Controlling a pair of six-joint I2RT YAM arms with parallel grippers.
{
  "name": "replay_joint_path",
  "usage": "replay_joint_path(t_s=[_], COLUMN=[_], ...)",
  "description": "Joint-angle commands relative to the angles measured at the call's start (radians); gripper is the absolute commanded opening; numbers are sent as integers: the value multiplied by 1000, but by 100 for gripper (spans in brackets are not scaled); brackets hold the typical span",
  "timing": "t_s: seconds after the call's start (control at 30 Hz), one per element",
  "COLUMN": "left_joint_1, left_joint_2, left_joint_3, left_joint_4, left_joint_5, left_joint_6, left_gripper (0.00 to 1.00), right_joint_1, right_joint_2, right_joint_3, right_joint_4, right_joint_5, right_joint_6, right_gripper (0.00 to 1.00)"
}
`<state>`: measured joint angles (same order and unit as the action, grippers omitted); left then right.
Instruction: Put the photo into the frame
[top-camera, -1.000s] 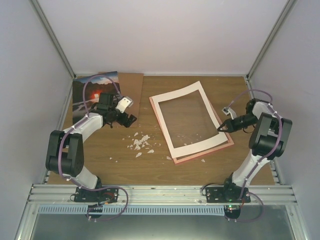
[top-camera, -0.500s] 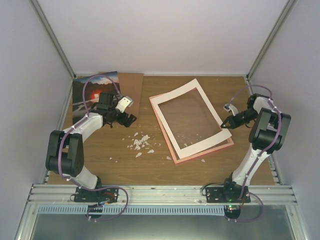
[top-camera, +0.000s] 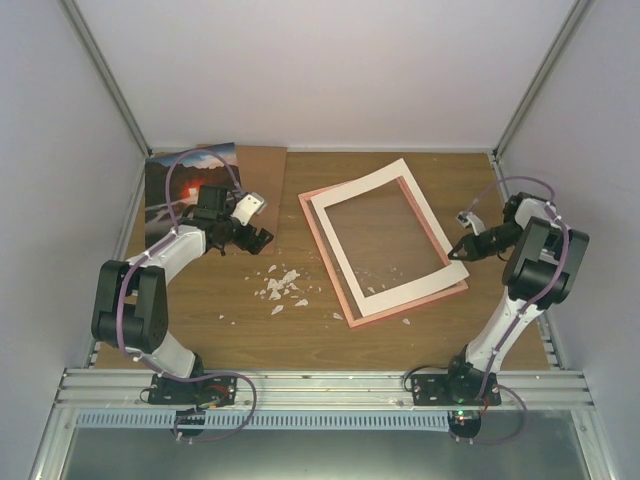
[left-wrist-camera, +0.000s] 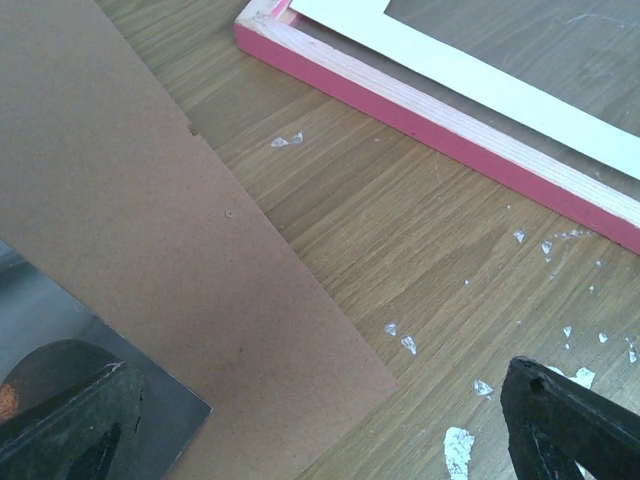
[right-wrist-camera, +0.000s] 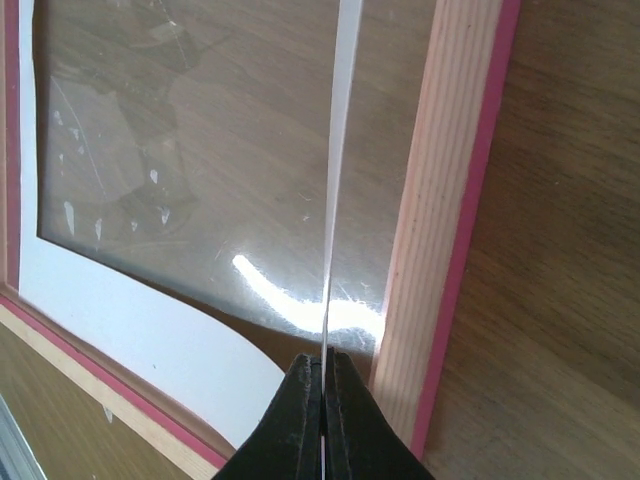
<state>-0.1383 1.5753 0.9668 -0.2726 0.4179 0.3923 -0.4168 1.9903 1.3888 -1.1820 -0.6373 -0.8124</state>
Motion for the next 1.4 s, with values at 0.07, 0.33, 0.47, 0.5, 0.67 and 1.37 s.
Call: replay_joint_path(t_s=[0.07,0.33,0.47,0.5,0.67,1.37], left_joint_1=[3,3,4,3,3,2], left_joint_2=[18,19,17,18,23,31], left_joint_3=[31,34,33,33,36,50], left_joint_4=[36,35,33,33,34,50], left_joint_5=[2,2,-2,-2,-1,12], left_joint_6=[-10,-9,-4,-3,-2,-11], left_gripper=[97,97,97,97,97,97], right_joint_1=[4,33,42,43,48,25], right_joint_2=[0,-9,-18,-21,-41,-132], right_joint_3=[-17,-63,-85,-88,-114,22], right_joint_4=[10,39,53,55,59,100], right_joint_5=[-59,-73,-73,-73,-58,131], right_joint_6=[22,43,52,54,49,105], right_gripper=[0,1,1,0,2,72])
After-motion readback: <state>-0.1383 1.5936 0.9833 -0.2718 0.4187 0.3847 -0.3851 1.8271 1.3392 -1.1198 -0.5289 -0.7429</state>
